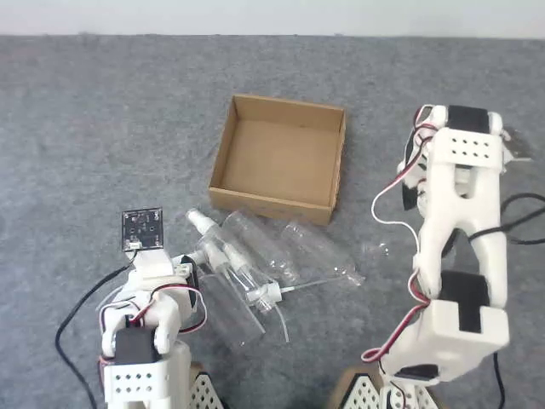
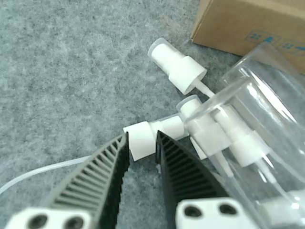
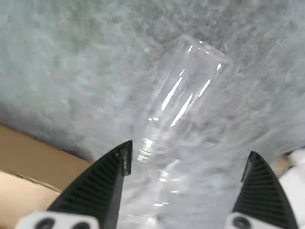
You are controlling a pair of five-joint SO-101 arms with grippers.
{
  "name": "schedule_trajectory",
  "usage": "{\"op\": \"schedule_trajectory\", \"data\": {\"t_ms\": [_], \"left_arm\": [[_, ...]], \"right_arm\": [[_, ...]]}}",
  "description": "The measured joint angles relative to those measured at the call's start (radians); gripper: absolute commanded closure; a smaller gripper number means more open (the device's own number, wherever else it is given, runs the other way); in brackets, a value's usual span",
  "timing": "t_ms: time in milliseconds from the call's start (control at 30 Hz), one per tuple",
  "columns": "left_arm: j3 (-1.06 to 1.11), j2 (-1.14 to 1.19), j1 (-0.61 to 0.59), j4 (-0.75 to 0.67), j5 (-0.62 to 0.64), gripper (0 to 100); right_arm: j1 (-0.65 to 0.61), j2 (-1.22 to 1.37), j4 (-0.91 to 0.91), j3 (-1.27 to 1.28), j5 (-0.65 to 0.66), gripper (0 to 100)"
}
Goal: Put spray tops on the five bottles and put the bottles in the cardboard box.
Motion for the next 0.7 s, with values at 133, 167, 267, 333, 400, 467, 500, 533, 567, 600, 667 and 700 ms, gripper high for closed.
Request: {"op": "schedule_trajectory", "data": {"t_ms": [133,167,267,333,400,467,500,533,567,600,667,700], "left_arm": [[0.0,0.0,0.0,0.0,0.0,92],[0.0,0.0,0.0,0.0,0.0,92],[0.0,0.0,0.0,0.0,0.0,92],[0.0,0.0,0.0,0.0,0.0,92],[0.0,0.0,0.0,0.0,0.0,92],[0.0,0.0,0.0,0.0,0.0,92],[0.0,0.0,0.0,0.0,0.0,92],[0.0,0.0,0.0,0.0,0.0,92],[0.0,0.0,0.0,0.0,0.0,92],[0.0,0.0,0.0,0.0,0.0,92],[0.0,0.0,0.0,0.0,0.0,92],[0.0,0.0,0.0,0.0,0.0,92]], "right_arm": [[0.002,-0.02,0.0,0.04,0.232,68.4],[0.002,-0.029,0.0,0.046,0.278,68.4],[0.002,-0.058,0.0,0.048,0.359,68.4],[0.014,-0.081,0.0,0.048,0.377,68.4],[0.017,-0.101,0.0,0.048,0.407,68.5],[0.012,-0.117,0.0,0.048,0.437,68.6],[0.012,-0.121,0.0,0.048,0.451,69.3],[0.012,-0.121,0.0,0.048,0.46,70.8],[0.014,-0.121,0.0,0.048,0.465,73.1],[0.015,-0.121,0.0,0.052,0.468,76.1],[0.015,-0.121,0.0,0.063,0.471,82.4],[0.014,-0.121,0.0,0.064,0.471,85.0]]}}
